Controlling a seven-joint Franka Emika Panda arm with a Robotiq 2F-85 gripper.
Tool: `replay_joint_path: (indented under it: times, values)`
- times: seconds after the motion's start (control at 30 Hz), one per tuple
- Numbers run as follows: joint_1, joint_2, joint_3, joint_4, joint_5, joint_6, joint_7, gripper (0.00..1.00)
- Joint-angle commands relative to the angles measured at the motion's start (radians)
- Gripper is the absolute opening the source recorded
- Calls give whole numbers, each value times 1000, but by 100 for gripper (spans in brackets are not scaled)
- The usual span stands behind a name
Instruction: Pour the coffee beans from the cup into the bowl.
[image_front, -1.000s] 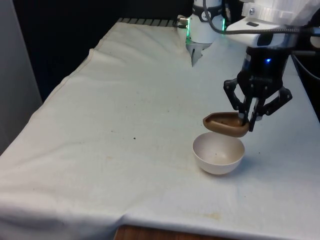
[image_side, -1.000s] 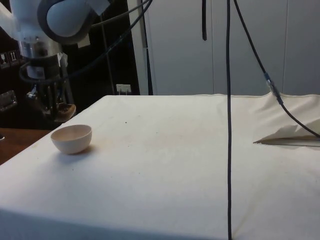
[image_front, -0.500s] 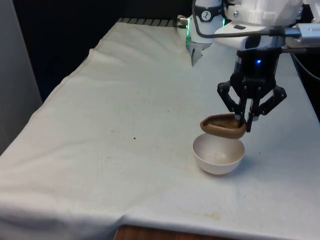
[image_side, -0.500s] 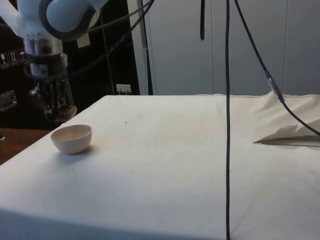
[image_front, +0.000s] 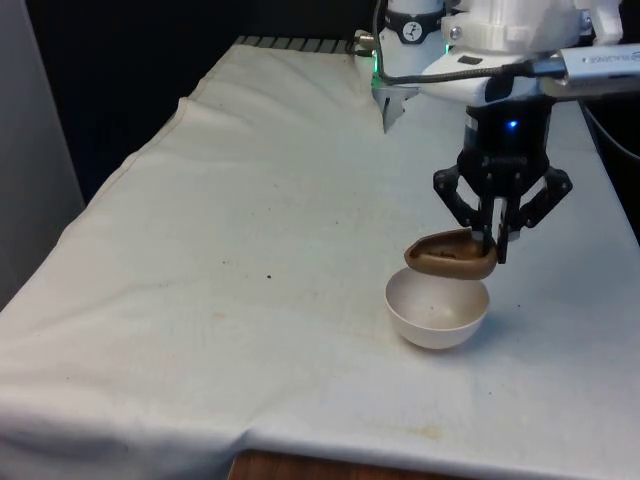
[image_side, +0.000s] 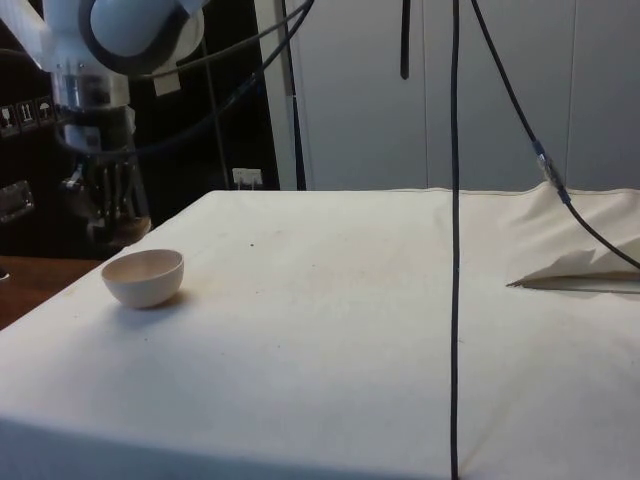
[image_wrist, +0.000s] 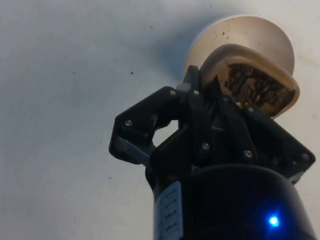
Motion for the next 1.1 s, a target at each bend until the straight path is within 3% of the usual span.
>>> replay_joint_path:
  times: [0.0, 0.03, 0.07, 0.3, 0.33, 0.37, 0.6, 0.63, 0.67, 0.87, 0.9, 0.93, 1.07]
  values:
    - [-10, -6, 10, -15, 14, 21, -17, 0]
    - [-1, 0, 0, -2, 12, 3, -15, 0]
    - [-13, -4, 11, -16, 28, 28, -33, 0]
    - [-18, -4, 2, -37, 97, 58, -95, 0]
    - [-5, 0, -11, -24, 91, 38, -87, 0]
    - [-20, -7, -2, -47, 119, 66, -112, 0]
    - [-24, -24, -21, -81, 203, 97, -175, 0]
    - [-12, -10, -31, -54, 189, 71, -164, 0]
    - [-25, -25, -23, -83, 215, 100, -184, 0]
    - [-29, -34, -39, -100, 301, 119, -251, 0]
    - [-17, -28, -51, -89, 288, 101, -239, 0]
    - [-30, -35, -41, -101, 314, 120, -261, 0]
    - [-31, -34, -56, -99, 379, 118, -311, 0]
